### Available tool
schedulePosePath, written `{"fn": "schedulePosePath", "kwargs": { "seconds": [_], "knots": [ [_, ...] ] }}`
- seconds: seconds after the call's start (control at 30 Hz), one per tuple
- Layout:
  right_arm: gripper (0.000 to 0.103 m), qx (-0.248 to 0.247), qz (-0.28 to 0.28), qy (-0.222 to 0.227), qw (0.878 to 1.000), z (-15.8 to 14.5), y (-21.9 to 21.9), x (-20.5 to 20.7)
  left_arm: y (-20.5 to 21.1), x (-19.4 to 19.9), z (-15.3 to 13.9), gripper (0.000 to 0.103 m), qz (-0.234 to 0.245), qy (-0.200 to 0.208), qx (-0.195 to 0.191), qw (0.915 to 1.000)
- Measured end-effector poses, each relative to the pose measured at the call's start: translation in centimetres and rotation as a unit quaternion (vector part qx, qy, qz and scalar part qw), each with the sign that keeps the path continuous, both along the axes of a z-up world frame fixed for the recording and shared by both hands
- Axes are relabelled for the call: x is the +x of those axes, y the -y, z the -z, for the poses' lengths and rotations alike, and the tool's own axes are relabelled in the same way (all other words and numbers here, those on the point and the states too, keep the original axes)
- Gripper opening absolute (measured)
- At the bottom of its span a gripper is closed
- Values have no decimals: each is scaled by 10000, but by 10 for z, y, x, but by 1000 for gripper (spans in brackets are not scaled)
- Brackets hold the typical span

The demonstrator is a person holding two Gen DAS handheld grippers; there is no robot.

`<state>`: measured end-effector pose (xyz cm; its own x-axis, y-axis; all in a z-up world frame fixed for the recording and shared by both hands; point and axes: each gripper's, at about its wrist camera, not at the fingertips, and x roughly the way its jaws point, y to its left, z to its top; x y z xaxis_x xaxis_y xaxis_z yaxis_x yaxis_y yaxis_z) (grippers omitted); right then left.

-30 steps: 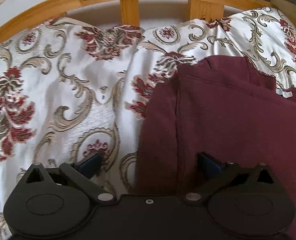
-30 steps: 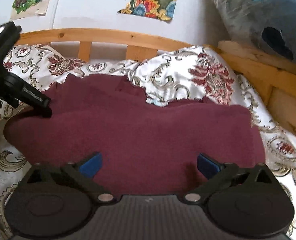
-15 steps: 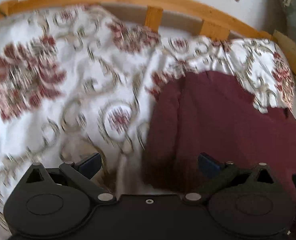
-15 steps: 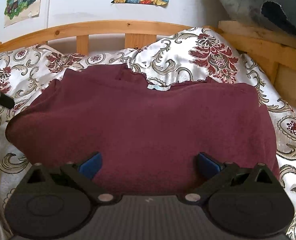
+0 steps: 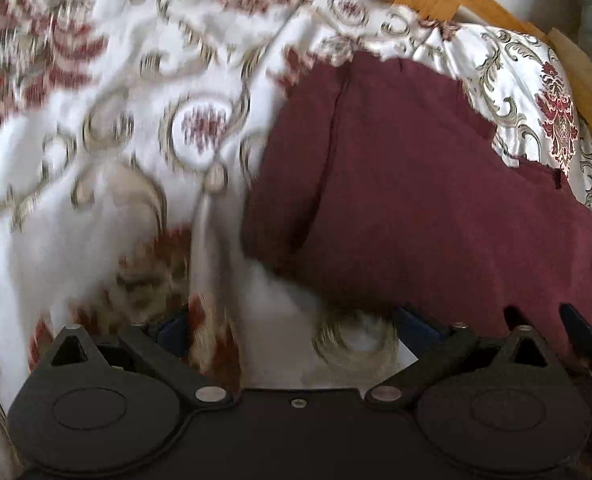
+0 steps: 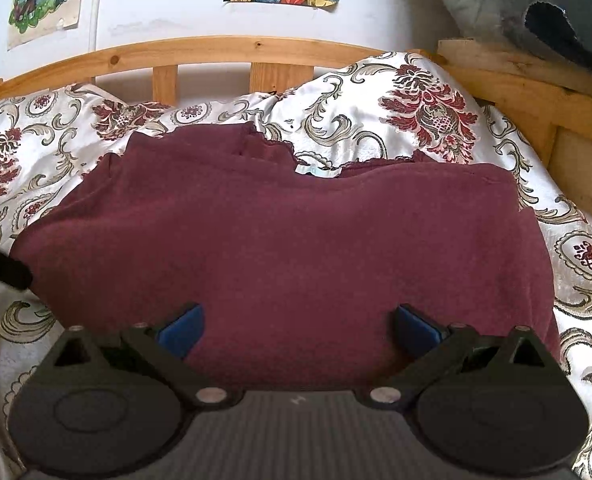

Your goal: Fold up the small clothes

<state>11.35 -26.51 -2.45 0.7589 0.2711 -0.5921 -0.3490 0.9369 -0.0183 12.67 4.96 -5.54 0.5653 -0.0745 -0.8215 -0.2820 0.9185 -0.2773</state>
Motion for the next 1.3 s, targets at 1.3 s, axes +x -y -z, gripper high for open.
{"fn": "schedulePosePath", "kwargs": {
  "seconds": [1.3],
  "knots": [
    [103, -30, 4, 13, 10000, 0, 0, -2, 12, 9, 16, 102, -400, 925, -1128, 9885]
  ]
}}
